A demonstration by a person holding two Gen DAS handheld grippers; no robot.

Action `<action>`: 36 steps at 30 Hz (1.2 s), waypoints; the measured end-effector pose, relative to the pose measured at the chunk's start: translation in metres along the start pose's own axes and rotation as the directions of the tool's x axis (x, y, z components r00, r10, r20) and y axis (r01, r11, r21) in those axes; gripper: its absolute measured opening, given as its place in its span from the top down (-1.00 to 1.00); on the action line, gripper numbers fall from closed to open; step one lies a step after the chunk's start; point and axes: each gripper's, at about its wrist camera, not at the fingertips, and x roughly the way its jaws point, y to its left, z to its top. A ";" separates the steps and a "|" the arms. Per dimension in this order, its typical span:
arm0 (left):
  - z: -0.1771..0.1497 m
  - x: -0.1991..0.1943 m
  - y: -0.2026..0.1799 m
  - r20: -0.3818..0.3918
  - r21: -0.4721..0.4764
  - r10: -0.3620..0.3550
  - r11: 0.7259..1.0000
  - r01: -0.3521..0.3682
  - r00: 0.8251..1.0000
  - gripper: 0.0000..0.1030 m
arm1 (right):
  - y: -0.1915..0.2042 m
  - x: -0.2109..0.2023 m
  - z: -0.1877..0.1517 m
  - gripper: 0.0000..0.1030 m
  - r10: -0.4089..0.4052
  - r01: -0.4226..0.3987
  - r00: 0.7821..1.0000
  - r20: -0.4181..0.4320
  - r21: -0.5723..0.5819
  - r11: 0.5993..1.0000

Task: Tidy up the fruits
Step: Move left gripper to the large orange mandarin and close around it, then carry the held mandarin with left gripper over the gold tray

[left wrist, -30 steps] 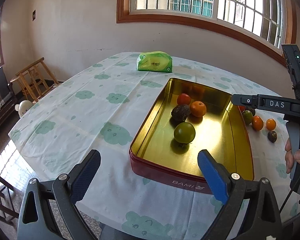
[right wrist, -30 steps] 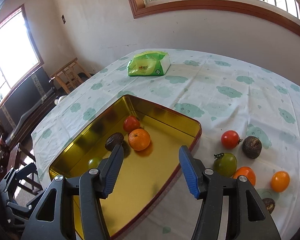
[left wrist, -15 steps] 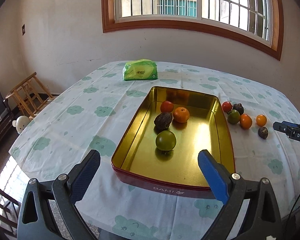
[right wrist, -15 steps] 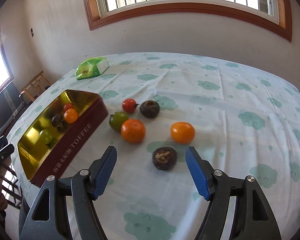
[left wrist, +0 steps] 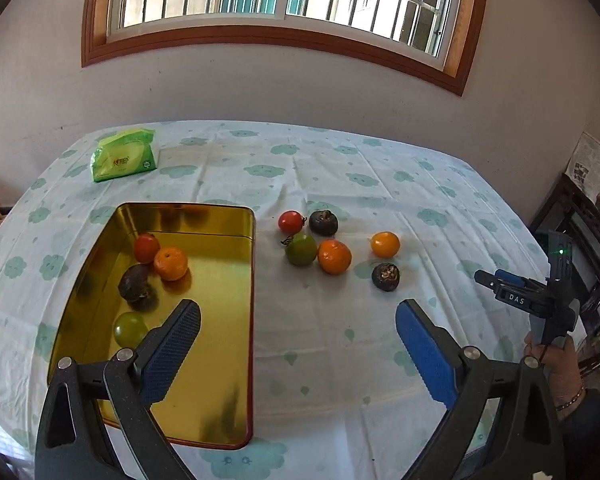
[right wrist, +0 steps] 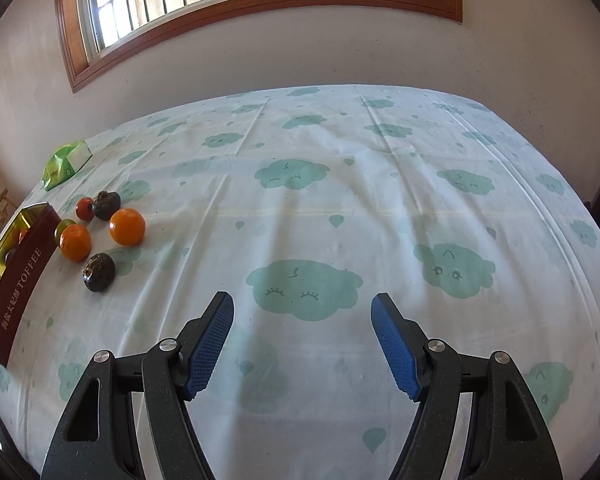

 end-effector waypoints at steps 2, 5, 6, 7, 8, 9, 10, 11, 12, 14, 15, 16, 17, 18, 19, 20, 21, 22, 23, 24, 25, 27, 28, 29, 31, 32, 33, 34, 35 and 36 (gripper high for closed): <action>0.010 0.019 -0.006 -0.035 -0.063 -0.021 0.998 0.019 0.999 -0.79 | -0.005 -0.004 0.001 -0.43 0.026 -0.027 0.999 0.024 0.026 0.999; 0.020 0.048 -0.015 -0.075 -0.141 -0.032 0.990 0.021 0.997 -0.71 | -0.006 -0.006 0.000 -0.50 0.060 -0.061 0.998 0.034 0.039 0.997; 0.023 0.057 -0.019 -0.088 -0.158 -0.036 0.987 0.022 0.995 -0.71 | -0.006 -0.007 -0.001 -0.52 0.071 -0.073 0.997 0.038 0.040 0.997; 0.025 0.067 -0.023 -0.101 -0.170 -0.033 0.985 0.016 0.994 -0.70 | -0.006 -0.008 -0.001 -0.54 0.079 -0.081 0.996 0.042 0.041 0.996; 0.027 0.075 -0.027 -0.111 -0.175 -0.027 0.985 0.007 0.993 -0.70 | -0.006 -0.009 -0.001 -0.57 0.089 -0.091 0.995 0.047 0.042 0.995; 0.028 0.083 -0.030 -0.121 -0.176 -0.016 0.984 -0.006 0.993 -0.70 | -0.006 -0.010 -0.001 -0.59 0.099 -0.102 0.994 0.052 0.045 0.994; 0.029 0.091 -0.034 -0.131 -0.176 -0.002 0.984 -0.021 0.991 -0.70 | -0.006 -0.011 -0.001 -0.61 0.109 -0.112 0.992 0.058 0.048 0.993; 0.030 0.099 -0.036 -0.141 -0.175 0.013 0.984 -0.038 0.990 -0.69 | -0.007 -0.012 -0.002 -0.62 0.116 -0.120 0.991 0.065 0.052 0.991; 0.030 0.107 -0.038 -0.151 -0.176 0.030 0.983 -0.056 0.988 -0.68 | -0.007 -0.013 -0.002 -0.62 0.125 -0.129 0.990 0.071 0.055 0.990; 0.030 0.120 -0.037 -0.168 -0.181 0.066 0.979 -0.097 0.984 -0.55 | -0.008 -0.014 -0.001 -0.64 0.141 -0.146 0.987 0.081 0.059 0.987; 0.031 0.126 -0.037 -0.175 -0.186 0.075 0.977 -0.108 0.982 -0.54 | -0.008 -0.015 -0.002 -0.65 0.148 -0.154 0.985 0.086 0.059 0.986; 0.031 0.131 -0.036 -0.183 -0.193 0.084 0.974 -0.119 0.979 -0.54 | -0.008 -0.015 -0.002 -0.66 0.154 -0.160 0.984 0.091 0.058 0.985; 0.030 0.135 -0.035 -0.190 -0.202 0.089 0.971 -0.127 0.978 -0.53 | -0.008 -0.016 -0.002 -0.68 0.160 -0.166 0.982 0.096 0.057 0.984; 0.030 0.139 -0.034 -0.193 -0.211 0.090 0.969 -0.131 0.977 -0.53 | -0.007 -0.017 -0.002 -0.68 0.165 -0.171 0.981 0.099 0.057 0.984; 0.031 0.142 -0.033 -0.195 -0.217 0.092 0.967 -0.135 0.976 -0.53 | -0.007 -0.017 -0.002 -0.69 0.170 -0.177 0.980 0.102 0.056 0.983; 0.031 0.145 -0.034 -0.196 -0.216 0.099 0.966 -0.142 0.976 -0.53 | -0.006 -0.018 -0.002 -0.70 0.174 -0.181 0.979 0.105 0.055 0.982; 0.032 0.147 -0.034 -0.196 -0.213 0.107 0.966 -0.149 0.975 -0.53 | -0.006 -0.018 -0.003 -0.70 0.179 -0.185 0.978 0.107 0.055 0.981; 0.033 0.150 -0.035 -0.195 -0.210 0.113 0.965 -0.154 0.974 -0.52 | -0.007 -0.018 -0.002 -0.71 0.183 -0.190 0.977 0.110 0.054 0.980; 0.033 0.153 -0.036 -0.195 -0.207 0.119 0.965 -0.160 0.973 -0.52 | -0.006 -0.018 -0.002 -0.71 0.185 -0.192 0.976 0.112 0.053 0.980; 0.033 0.156 -0.037 -0.200 -0.205 0.125 0.965 -0.167 0.972 -0.49 | -0.006 -0.018 -0.002 -0.71 0.188 -0.195 0.975 0.114 0.053 0.979; 0.033 0.160 -0.038 -0.209 -0.202 0.135 0.963 -0.178 0.968 -0.37 | -0.006 -0.018 -0.002 -0.72 0.190 -0.197 0.975 0.116 0.052 0.979; 0.030 0.170 -0.037 -0.236 -0.202 0.139 0.961 -0.188 0.962 0.08 | -0.006 -0.018 -0.002 -0.73 0.192 -0.199 0.974 0.119 0.053 0.979; 0.028 0.174 -0.036 -0.243 -0.202 0.132 0.962 -0.183 0.961 0.27 | -0.006 -0.018 -0.002 -0.73 0.193 -0.200 0.974 0.120 0.053 0.978; 0.028 0.172 -0.039 -0.221 -0.184 0.153 0.963 -0.195 0.963 0.32 | -0.006 -0.018 -0.002 -0.73 0.194 -0.201 0.974 0.121 0.053 0.978; 0.024 0.170 -0.042 -0.217 -0.163 0.150 0.969 -0.187 0.965 0.34 | -0.006 -0.018 -0.001 -0.74 0.192 -0.199 0.974 0.121 0.055 0.978; 0.022 0.168 -0.044 -0.215 -0.153 0.146 0.971 -0.182 0.965 0.35 | -0.006 -0.017 -0.001 -0.74 0.189 -0.197 0.975 0.120 0.058 0.979; 0.019 0.164 -0.044 -0.214 -0.150 0.140 0.973 -0.175 0.967 0.35 | -0.006 -0.017 -0.001 -0.74 0.187 -0.195 0.975 0.117 0.060 0.979; 0.015 0.160 -0.044 -0.217 -0.154 0.132 0.974 -0.167 0.967 0.35 | -0.006 -0.017 -0.001 -0.74 0.184 -0.192 0.976 0.115 0.062 0.979; 0.010 0.154 -0.043 -0.217 -0.162 0.120 0.974 -0.157 0.969 0.35 | -0.006 -0.017 -0.001 -0.74 0.182 -0.190 0.977 0.114 0.062 0.980; 0.005 0.148 -0.042 -0.216 -0.168 0.109 0.975 -0.147 0.970 0.35 | -0.006 -0.016 -0.001 -0.74 0.180 -0.188 0.977 0.114 0.062 0.980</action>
